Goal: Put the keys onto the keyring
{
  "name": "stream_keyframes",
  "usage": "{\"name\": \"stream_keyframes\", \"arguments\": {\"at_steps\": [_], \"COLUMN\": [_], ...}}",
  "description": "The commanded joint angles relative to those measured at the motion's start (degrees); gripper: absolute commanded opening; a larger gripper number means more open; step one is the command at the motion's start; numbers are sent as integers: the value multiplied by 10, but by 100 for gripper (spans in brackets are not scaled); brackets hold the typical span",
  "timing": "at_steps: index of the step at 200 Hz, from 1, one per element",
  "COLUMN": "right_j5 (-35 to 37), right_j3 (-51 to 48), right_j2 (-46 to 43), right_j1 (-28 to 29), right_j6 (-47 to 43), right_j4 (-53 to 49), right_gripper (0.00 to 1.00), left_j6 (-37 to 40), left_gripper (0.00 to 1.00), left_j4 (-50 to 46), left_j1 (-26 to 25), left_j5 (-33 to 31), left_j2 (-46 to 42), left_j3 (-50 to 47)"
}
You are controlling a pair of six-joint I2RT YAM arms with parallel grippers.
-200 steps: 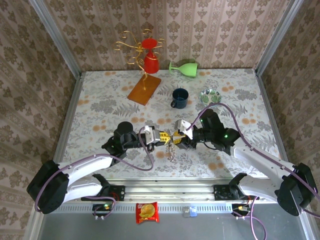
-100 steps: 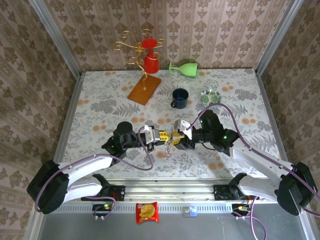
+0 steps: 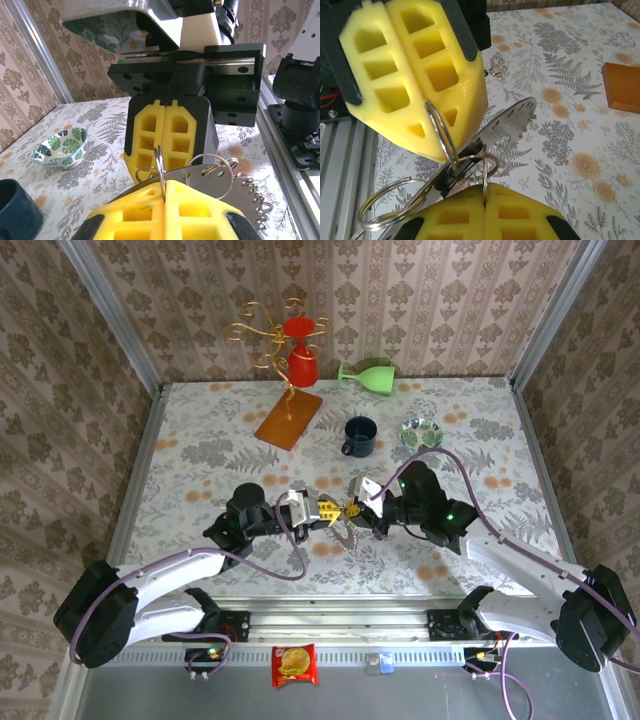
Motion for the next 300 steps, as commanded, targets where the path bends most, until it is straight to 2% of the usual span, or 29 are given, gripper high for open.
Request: {"name": "stream_keyframes", "arguments": {"at_steps": [1, 107, 125, 164, 169, 184, 209, 234, 272, 300], "right_j5": [23, 45, 49, 59, 60, 63, 73, 75, 65, 66], "right_j3": [10, 47, 51, 58, 58, 59, 61, 65, 82, 99], "right_j2": [-22, -58, -63, -66, -66, -66, -64, -56, -14, 33], "right_j1": [4, 4, 4, 4, 4, 4, 4, 5, 31, 66], "right_j6": [-17, -50, -56, -66, -66, -67, -70, -70, -56, -30], "right_j4": [-16, -62, -71, -90, -91, -93, -100, -101, -77, -25], "right_gripper": [1, 0, 0, 0, 0, 0, 0, 0, 0, 0], "left_j6": [3, 46, 51, 54, 52, 44, 25, 5, -22, -66], "left_gripper": [0, 0, 0, 0, 5, 28, 46, 51, 62, 65], "left_j4": [16, -67, -80, -89, -88, -77, -39, 10, 79, 51], "left_j1": [4, 4, 4, 4, 4, 4, 5, 7, 12, 37], "left_j5": [-2, -13, -40, -48, -48, -54, -83, -148, -347, -462], "left_j2": [-8, -12, -15, -18, -18, -20, -33, -62, -135, -197], "left_j3": [-2, 14, 15, 14, 14, 8, -14, -50, -110, -121]}}
